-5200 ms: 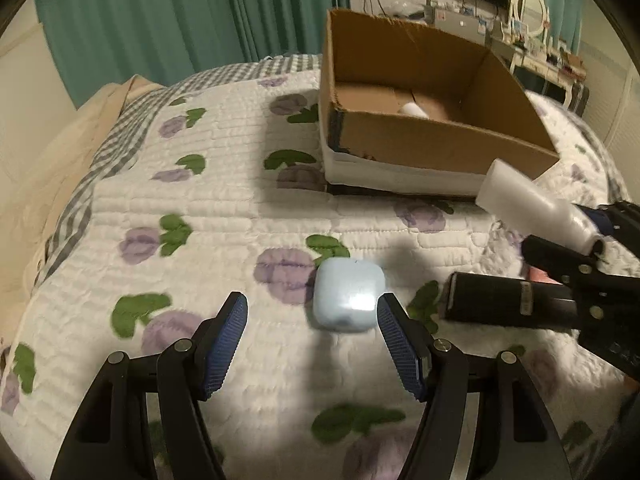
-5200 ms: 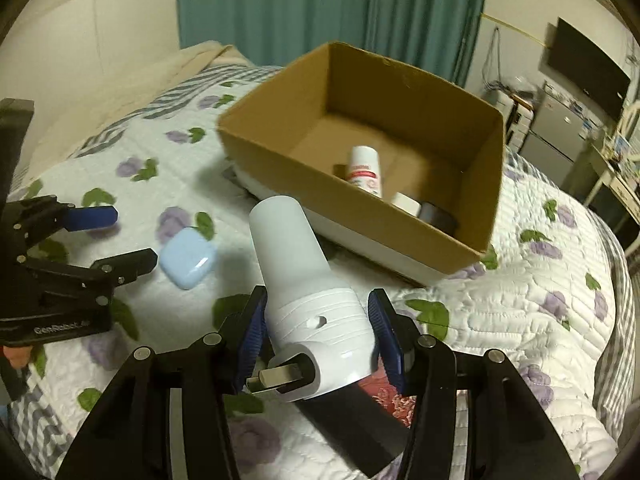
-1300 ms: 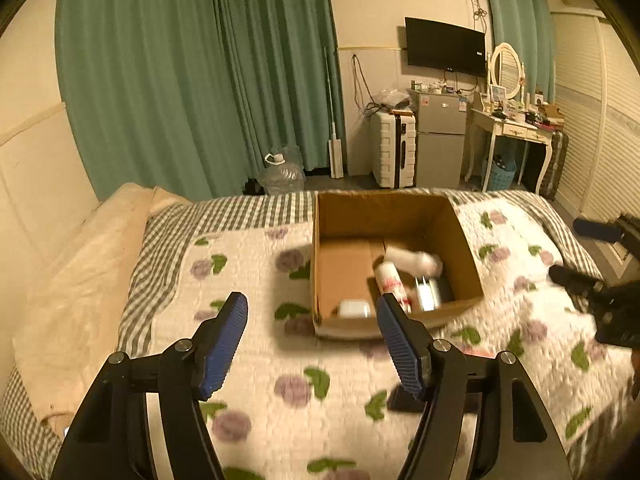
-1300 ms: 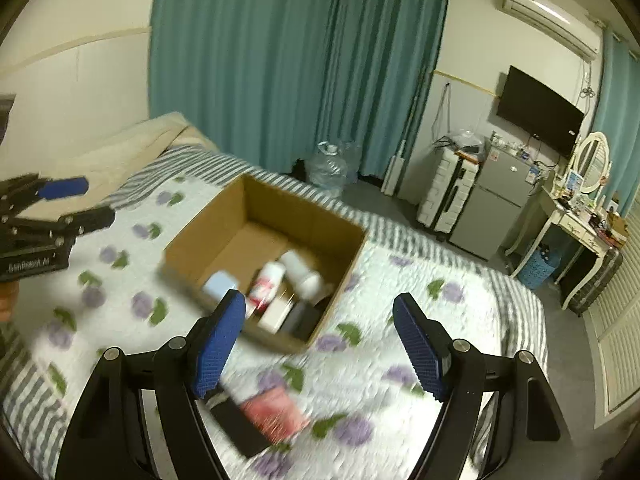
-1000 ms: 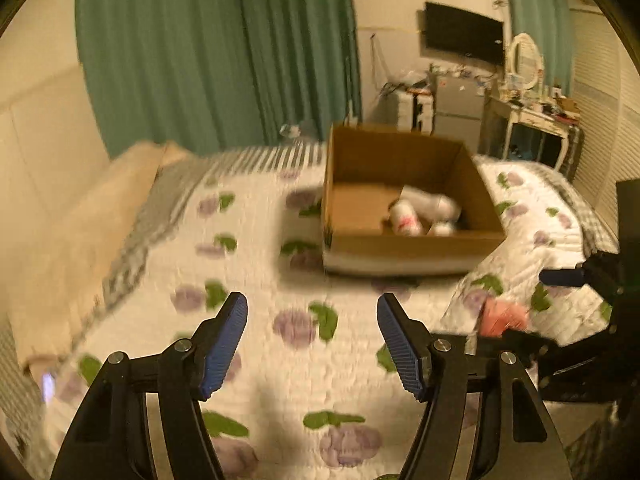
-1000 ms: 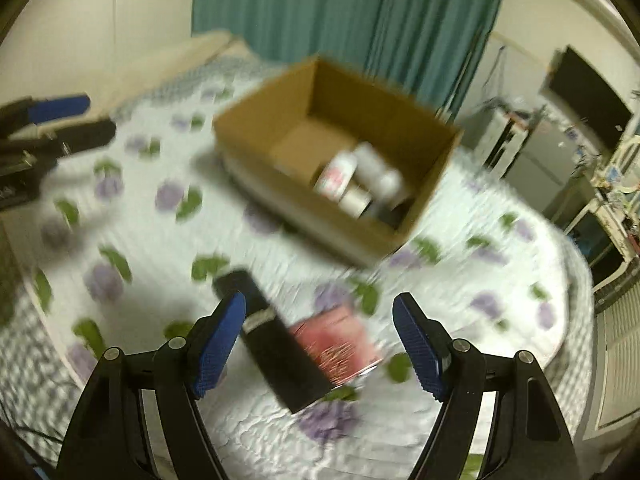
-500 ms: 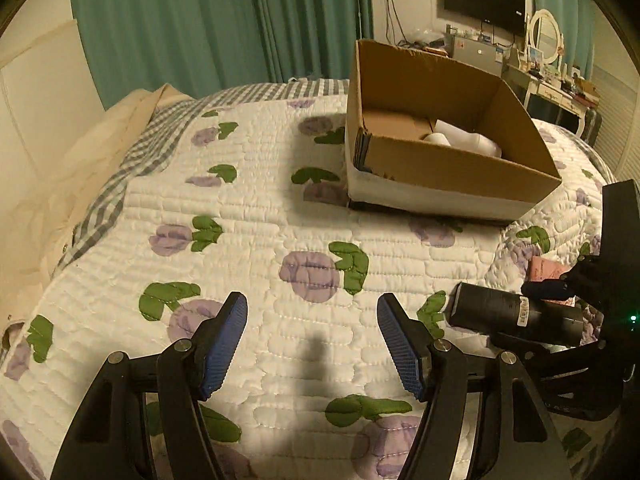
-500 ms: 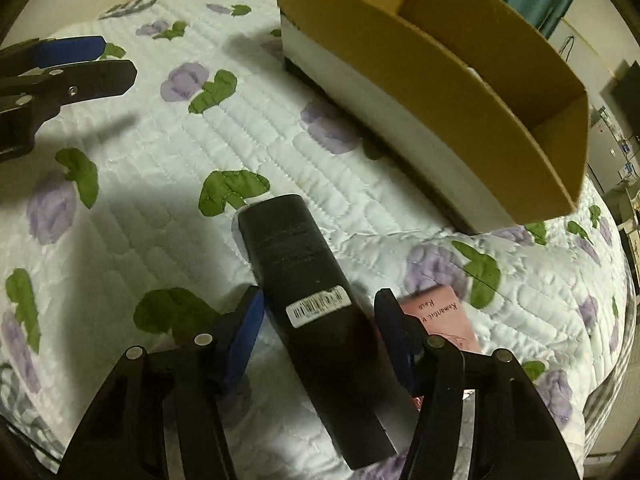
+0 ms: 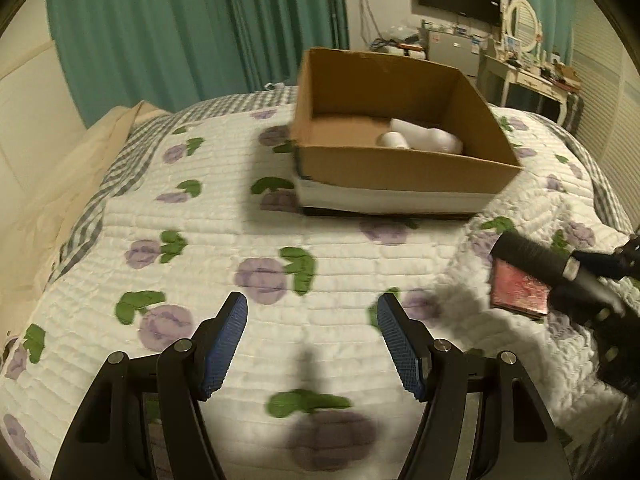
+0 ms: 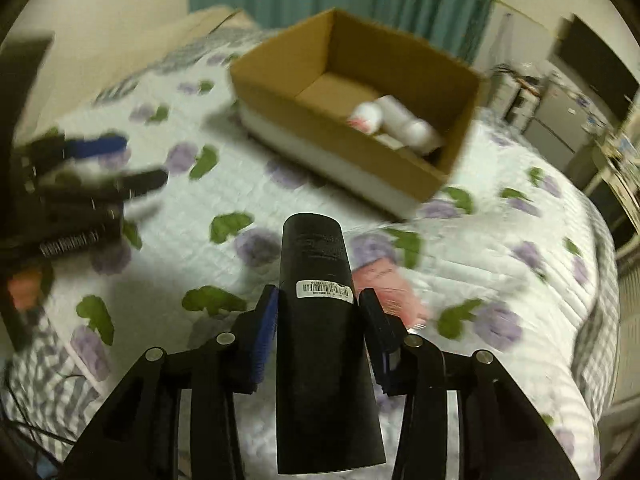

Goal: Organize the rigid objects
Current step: 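Grasp the black cylinder with the right tool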

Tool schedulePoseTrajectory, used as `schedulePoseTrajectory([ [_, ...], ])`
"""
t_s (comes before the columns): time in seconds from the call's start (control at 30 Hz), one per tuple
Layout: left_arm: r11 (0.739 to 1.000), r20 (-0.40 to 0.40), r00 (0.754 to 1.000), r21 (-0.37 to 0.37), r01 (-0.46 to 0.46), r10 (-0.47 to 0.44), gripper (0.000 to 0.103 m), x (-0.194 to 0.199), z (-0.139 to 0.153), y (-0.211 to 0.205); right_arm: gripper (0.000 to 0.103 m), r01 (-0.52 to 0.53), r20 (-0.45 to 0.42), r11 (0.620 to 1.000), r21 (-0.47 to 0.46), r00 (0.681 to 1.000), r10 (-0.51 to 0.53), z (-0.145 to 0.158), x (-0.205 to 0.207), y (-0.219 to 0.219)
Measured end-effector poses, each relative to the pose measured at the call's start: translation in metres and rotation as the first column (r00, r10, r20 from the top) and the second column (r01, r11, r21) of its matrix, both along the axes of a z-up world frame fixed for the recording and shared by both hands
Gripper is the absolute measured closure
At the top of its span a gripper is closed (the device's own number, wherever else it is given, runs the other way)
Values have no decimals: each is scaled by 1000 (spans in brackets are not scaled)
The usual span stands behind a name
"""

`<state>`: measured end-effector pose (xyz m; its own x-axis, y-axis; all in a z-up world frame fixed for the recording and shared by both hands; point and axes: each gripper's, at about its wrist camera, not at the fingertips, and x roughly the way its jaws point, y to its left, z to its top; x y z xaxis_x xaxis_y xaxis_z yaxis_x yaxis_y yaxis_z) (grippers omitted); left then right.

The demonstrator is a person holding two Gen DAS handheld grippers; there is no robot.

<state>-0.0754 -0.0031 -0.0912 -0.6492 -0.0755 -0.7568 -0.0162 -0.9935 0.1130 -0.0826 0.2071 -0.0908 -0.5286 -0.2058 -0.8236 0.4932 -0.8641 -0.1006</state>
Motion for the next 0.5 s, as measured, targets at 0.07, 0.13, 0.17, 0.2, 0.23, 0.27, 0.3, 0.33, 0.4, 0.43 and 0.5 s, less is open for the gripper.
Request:
schedulePoseTrajectory([
  [0.07, 1000, 4, 1000, 10, 24, -24, 33, -3, 0, 13, 62, 53, -29, 999, -11, 998, -53, 9, 4, 15],
  [0.13, 999, 10, 999, 21, 47, -47, 33, -5, 0, 26, 62, 100, -42, 995, -17, 994, -100, 13, 2, 27],
  [0.17, 997, 15, 997, 31, 70, -70, 33, -7, -1, 36, 62, 137, -57, 990, -20, 989, -138, 17, 1, 39],
  [0.2, 996, 19, 996, 38, 86, -87, 33, -9, -2, 44, 62, 168, -65, 986, -22, 983, -169, 18, 0, 48],
  [0.23, 994, 27, 994, 48, 103, -104, 33, -12, -3, 52, 62, 192, -67, 981, -22, 979, -193, 21, -5, 52],
  [0.27, 991, 38, 992, 60, 121, -123, 33, -15, -6, 62, 62, 217, -73, 976, -27, 973, -218, 23, -9, 60],
  [0.3, 988, 49, 989, 73, 139, -142, 33, -18, -9, 72, 62, 251, -76, 967, -33, 965, -253, 25, -13, 70],
  [0.33, 984, 59, 985, 84, 156, -161, 33, -20, -12, 80, 62, 266, -78, 963, -34, 960, -268, 27, -13, 78],
  [0.4, 976, 79, 977, 99, 192, -200, 33, -23, -19, 97, 62, 298, -78, 954, -37, 951, -300, 28, -16, 88],
  [0.43, 972, 88, 971, 104, 213, -222, 33, -24, -23, 105, 62, 306, -76, 951, -39, 948, -308, 28, -17, 92],
  [0.5, 960, 113, 956, 106, 259, -270, 33, -24, -32, 121, 62, 317, -65, 948, -40, 946, -319, 24, -20, 96],
])
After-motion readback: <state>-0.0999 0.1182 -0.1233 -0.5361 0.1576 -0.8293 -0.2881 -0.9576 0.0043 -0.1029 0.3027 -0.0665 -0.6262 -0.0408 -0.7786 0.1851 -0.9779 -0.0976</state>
